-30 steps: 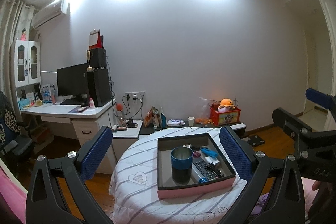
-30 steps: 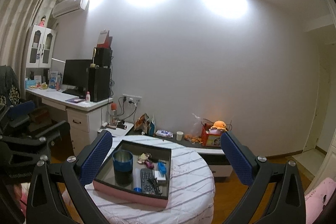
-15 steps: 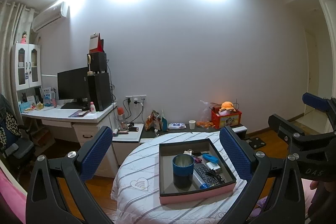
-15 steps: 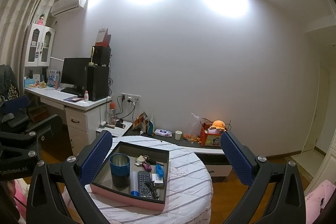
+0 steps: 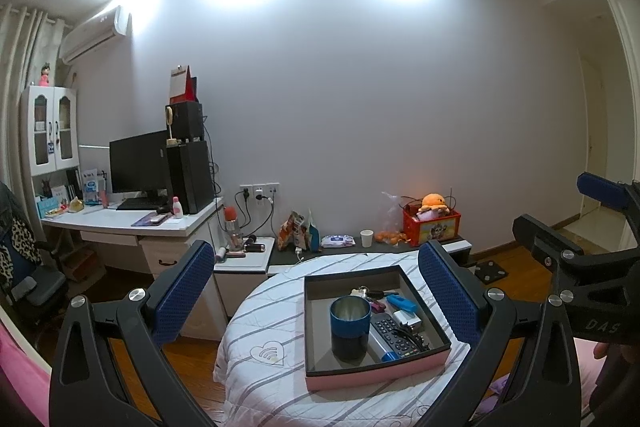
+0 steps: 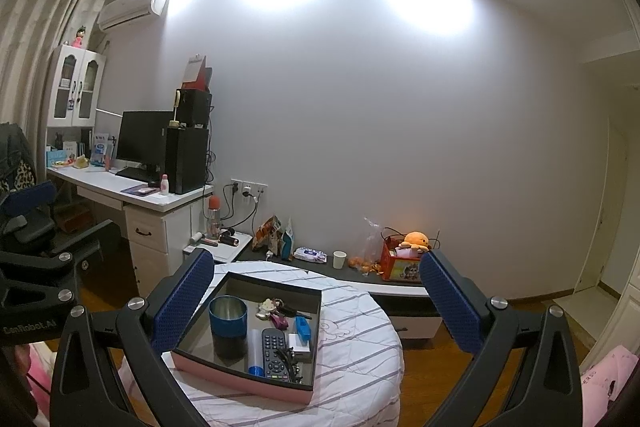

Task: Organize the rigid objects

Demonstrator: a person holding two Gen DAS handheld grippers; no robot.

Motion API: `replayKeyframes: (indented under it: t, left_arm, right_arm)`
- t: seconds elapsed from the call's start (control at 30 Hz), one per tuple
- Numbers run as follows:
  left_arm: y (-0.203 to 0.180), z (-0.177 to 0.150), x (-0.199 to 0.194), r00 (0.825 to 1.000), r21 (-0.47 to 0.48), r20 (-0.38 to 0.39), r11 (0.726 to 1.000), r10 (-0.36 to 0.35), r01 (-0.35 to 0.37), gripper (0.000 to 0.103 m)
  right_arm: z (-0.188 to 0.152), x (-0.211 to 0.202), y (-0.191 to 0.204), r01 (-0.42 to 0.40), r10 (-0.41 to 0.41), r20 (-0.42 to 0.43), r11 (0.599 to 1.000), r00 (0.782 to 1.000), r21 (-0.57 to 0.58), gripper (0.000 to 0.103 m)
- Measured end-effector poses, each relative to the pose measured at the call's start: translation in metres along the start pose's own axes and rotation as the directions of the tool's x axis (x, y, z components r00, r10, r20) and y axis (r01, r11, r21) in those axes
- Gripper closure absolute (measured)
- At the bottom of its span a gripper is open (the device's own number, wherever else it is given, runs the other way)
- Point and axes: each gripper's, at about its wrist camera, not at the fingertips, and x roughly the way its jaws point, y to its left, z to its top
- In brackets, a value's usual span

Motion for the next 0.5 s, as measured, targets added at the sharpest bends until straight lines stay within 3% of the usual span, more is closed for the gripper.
replayKeyframes:
  t: [0.5]
  left_arm:
    - [0.0036,0.0032,0.0002,1.0,-0.004,-0.006,1.0,-0.003,0.003,0.0]
  right_arm:
    - [0.0014,0.0037,-0.0001,-0.004,0.004,-0.023,1.0,1.0,-0.014,0.0]
